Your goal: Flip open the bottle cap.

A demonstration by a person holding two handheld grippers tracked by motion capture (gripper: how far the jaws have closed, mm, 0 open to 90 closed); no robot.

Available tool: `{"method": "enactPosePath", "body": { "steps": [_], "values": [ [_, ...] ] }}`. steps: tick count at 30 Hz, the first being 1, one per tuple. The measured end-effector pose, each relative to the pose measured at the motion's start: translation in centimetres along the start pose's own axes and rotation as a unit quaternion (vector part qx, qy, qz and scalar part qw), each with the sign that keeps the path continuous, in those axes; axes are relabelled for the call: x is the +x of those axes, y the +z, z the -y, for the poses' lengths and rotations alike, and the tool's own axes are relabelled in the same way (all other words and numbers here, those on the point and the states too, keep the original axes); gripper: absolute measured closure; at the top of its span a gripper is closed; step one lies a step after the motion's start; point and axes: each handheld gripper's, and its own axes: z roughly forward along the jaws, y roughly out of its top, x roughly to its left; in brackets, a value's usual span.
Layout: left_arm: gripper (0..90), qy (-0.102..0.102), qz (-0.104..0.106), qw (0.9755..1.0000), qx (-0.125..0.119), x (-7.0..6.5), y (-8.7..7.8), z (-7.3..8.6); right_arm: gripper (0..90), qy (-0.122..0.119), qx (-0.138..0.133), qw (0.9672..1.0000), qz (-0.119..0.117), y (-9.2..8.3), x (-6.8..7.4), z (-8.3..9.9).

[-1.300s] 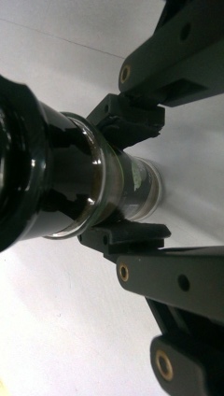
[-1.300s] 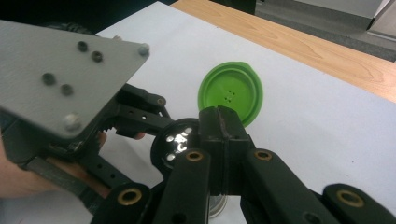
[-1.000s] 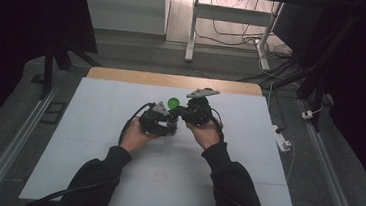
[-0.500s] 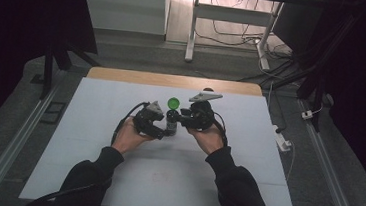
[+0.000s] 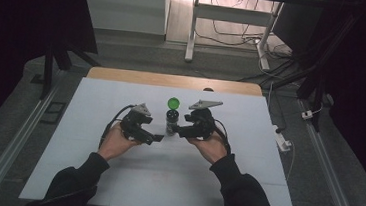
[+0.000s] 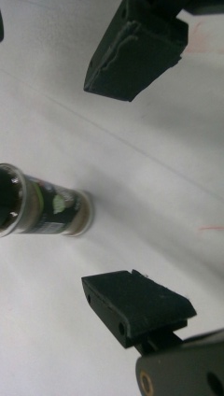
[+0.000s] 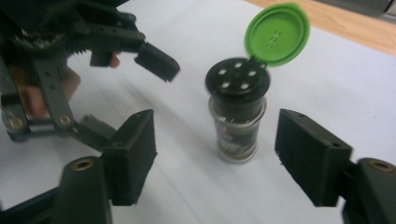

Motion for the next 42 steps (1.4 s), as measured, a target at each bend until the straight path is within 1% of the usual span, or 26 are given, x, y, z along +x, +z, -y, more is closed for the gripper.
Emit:
{"method": "enactPosePath", "body": {
  "steps": [2,4,8,11,13,15,17,20,22,24,27,31,32,34,38,40,42],
  "values": [
    [8.0,-0.004,0.003,1.0,-0.002,-0.2,-0.6,0.4,24.4,0.0,0.003,1.0,-0.001,-0.2,0.2,0.3],
    [7.2,-0.004,0.003,1.0,-0.002,-0.4,-1.3,0.8,21.3,0.0,0.006,1.0,-0.001,-0.5,0.5,0.6],
    [5.0,-0.015,0.008,0.9998,-0.007,-0.9,-2.8,1.8,16.2,0.003,0.009,0.9999,-0.008,-1.3,0.8,1.3],
    [2.5,-0.021,0.008,0.9996,-0.016,-1.3,-4.1,2.5,12.1,0.01,0.008,0.9998,-0.014,-1.9,1.0,1.9],
    [1.7,-0.026,0.008,0.9993,-0.025,-1.5,-5.1,2.9,10.8,0.02,0.007,0.9995,-0.022,-2.4,1.2,2.3],
    [1.0,-0.032,0.009,0.9989,-0.033,-1.8,-5.9,3.3,9.6,0.022,0.008,0.9994,-0.024,-2.9,1.3,2.7],
    [0.6,-0.036,0.011,0.9986,-0.037,-2.0,-6.7,3.9,8.0,0.019,0.009,0.9995,-0.024,-3.3,1.5,3.1],
    [0.0,-0.04,0.006,0.9985,-0.037,-2.5,-7.7,4.8,4.2,0.013,0.006,0.9997,-0.021,-4.1,1.8,3.8],
    [0.0,-0.04,0.003,0.9985,-0.037,-2.8,-8.4,5.5,0.9,0.008,0.003,0.9998,-0.017,-4.7,2.0,4.3],
    [0.0,-0.044,0.0,0.9982,-0.041,-3.1,-9.1,6.1,0.0,0.004,-0.002,0.9999,-0.01,-5.4,2.0,4.9],
    [0.0,-0.044,-0.01,0.9978,-0.049,-3.8,-10.2,7.0,0.0,0.007,-0.003,1.0,-0.005,-6.5,2.0,5.9],
    [0.0,-0.044,-0.027,0.9974,-0.051,-4.4,-11.6,8.6,0.0,0.013,0.0,0.9999,0.004,-7.8,1.8,7.3],
    [0.0,-0.048,-0.032,0.9969,-0.053,-4.6,-11.9,9.1,0.0,0.015,0.0,0.9999,0.008,-8.1,1.7,7.6],
    [0.0,-0.053,-0.036,0.9964,-0.056,-4.8,-12.6,9.9,0.0,0.019,-0.001,0.9997,0.013,-8.8,1.7,8.2],
    [0.0,-0.069,-0.044,0.9942,-0.07,-5.3,-14.0,11.4,0.0,0.023,-0.006,0.9993,0.028,-10.0,1.7,9.2],
    [0.0,-0.07,-0.051,0.9936,-0.073,-5.5,-14.6,12.2,0.0,0.024,-0.007,0.9988,0.041,-10.7,1.7,9.7],
    [0.0,-0.073,-0.063,0.9924,-0.077,-5.8,-15.1,12.9,0.0,0.024,-0.01,0.998,0.058,-11.3,1.8,10.3]
  ]
}}
